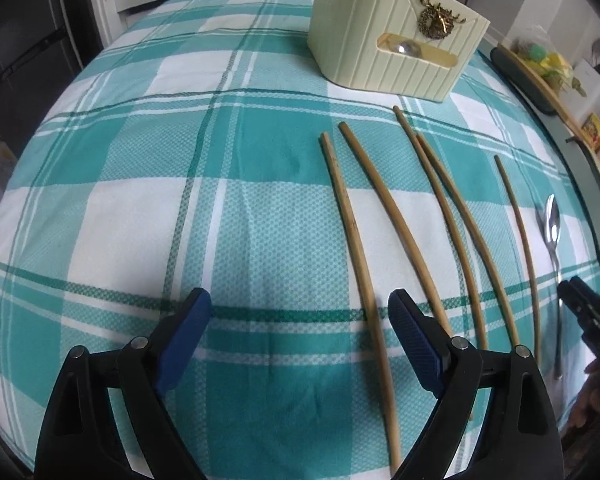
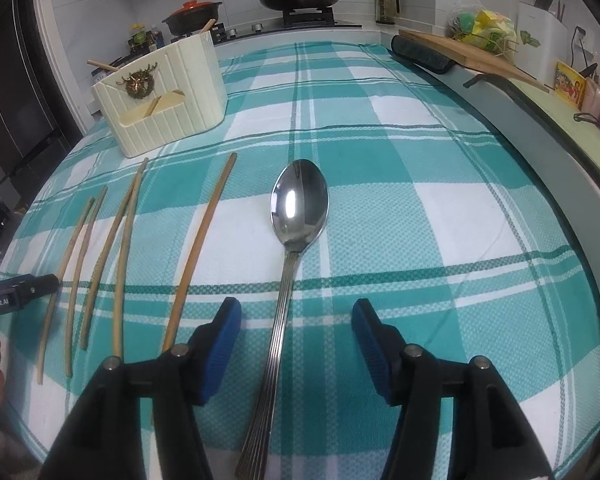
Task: Organize utensils
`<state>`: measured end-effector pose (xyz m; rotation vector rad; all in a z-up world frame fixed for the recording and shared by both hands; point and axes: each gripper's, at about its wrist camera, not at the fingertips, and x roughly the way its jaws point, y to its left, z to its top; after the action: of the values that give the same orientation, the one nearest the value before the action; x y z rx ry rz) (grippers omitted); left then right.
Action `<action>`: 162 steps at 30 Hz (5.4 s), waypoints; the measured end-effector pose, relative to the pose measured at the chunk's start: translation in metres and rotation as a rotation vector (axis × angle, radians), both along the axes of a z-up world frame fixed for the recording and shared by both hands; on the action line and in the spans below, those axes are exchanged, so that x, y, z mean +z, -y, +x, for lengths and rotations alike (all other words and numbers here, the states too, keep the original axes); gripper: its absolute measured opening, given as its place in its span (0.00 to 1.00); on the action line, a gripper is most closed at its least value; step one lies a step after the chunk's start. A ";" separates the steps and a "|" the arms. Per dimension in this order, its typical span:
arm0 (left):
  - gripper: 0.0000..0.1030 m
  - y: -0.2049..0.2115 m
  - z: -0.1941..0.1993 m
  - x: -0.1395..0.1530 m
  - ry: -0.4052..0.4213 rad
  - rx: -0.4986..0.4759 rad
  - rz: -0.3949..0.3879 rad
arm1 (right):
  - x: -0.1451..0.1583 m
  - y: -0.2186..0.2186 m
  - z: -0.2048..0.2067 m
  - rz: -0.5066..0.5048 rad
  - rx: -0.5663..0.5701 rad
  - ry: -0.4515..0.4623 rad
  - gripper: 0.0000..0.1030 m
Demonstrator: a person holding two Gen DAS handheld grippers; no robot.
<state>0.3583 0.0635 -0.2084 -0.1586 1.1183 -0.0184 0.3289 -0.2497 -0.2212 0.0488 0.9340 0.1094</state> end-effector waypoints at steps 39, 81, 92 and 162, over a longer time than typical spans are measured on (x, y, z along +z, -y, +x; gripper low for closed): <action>0.04 0.019 0.061 0.018 0.116 -0.070 0.059 | 0.004 -0.015 0.085 -0.032 0.028 0.085 0.40; 0.04 -0.026 -0.025 0.202 0.527 -0.031 -0.158 | 0.181 -0.042 -0.004 0.056 0.208 0.485 0.40; 0.04 -0.027 0.030 0.275 0.626 -0.062 -0.156 | 0.239 -0.064 0.057 0.098 0.281 0.536 0.40; 0.85 0.030 -0.081 0.036 0.164 0.063 -0.022 | 0.022 -0.015 -0.097 -0.053 0.051 0.238 0.48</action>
<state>0.2776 0.0333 -0.1722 -0.2087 0.9498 0.0124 0.2319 -0.2346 -0.1989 -0.0362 0.6997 0.1346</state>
